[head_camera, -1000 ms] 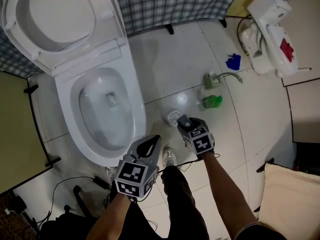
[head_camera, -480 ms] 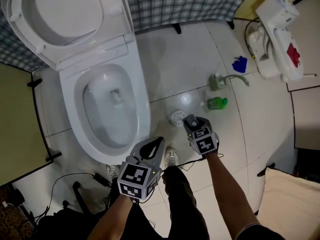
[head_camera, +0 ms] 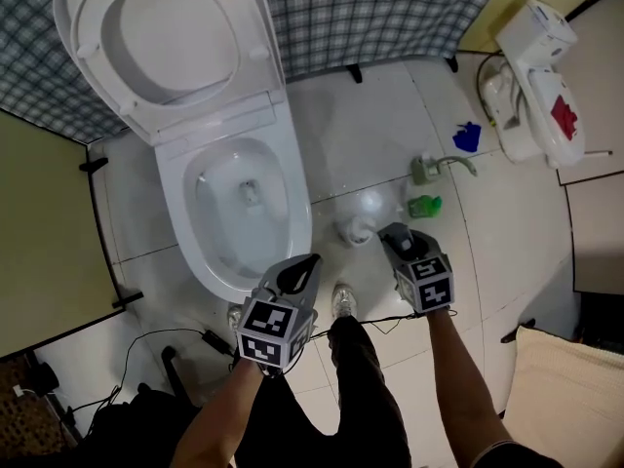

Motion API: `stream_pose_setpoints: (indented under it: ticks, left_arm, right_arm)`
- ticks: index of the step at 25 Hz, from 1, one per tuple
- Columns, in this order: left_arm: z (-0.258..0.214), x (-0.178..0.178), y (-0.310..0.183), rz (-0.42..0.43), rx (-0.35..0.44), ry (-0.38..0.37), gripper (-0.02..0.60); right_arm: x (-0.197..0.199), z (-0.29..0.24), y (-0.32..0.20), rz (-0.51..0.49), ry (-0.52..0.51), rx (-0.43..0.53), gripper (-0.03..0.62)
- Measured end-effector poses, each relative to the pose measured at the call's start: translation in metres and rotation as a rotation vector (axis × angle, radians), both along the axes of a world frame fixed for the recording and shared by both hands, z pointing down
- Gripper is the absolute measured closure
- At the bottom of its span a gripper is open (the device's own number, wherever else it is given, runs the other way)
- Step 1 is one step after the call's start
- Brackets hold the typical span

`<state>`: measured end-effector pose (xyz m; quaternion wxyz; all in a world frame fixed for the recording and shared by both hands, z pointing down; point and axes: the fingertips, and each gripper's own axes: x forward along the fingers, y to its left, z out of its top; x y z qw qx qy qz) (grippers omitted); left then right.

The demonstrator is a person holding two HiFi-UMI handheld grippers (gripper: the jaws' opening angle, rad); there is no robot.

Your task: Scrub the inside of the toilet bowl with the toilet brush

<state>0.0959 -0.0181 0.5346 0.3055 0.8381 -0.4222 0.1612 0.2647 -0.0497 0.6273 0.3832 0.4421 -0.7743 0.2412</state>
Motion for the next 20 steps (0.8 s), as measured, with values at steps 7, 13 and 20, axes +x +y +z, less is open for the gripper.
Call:
stream_pose_setpoints:
  ticks: [7,13,20]
  left_arm:
    - [-0.052,-0.038,-0.014,-0.053,0.052,0.003,0.572]
    - [-0.089,-0.08,-0.02,-0.12,0.093,0.008,0.572]
    - [-0.103,-0.131,-0.016,-0.196,0.092,-0.016,0.572]
  right_arm:
    - [-0.035,-0.122,-0.022,0.001,-0.079,0.176,0.399]
    - [-0.08,-0.231,-0.035,-0.033,-0.168,0.358,0.399]
    - [-0.157,-0.266,-0.036,-0.148,-0.249,0.392,0.399]
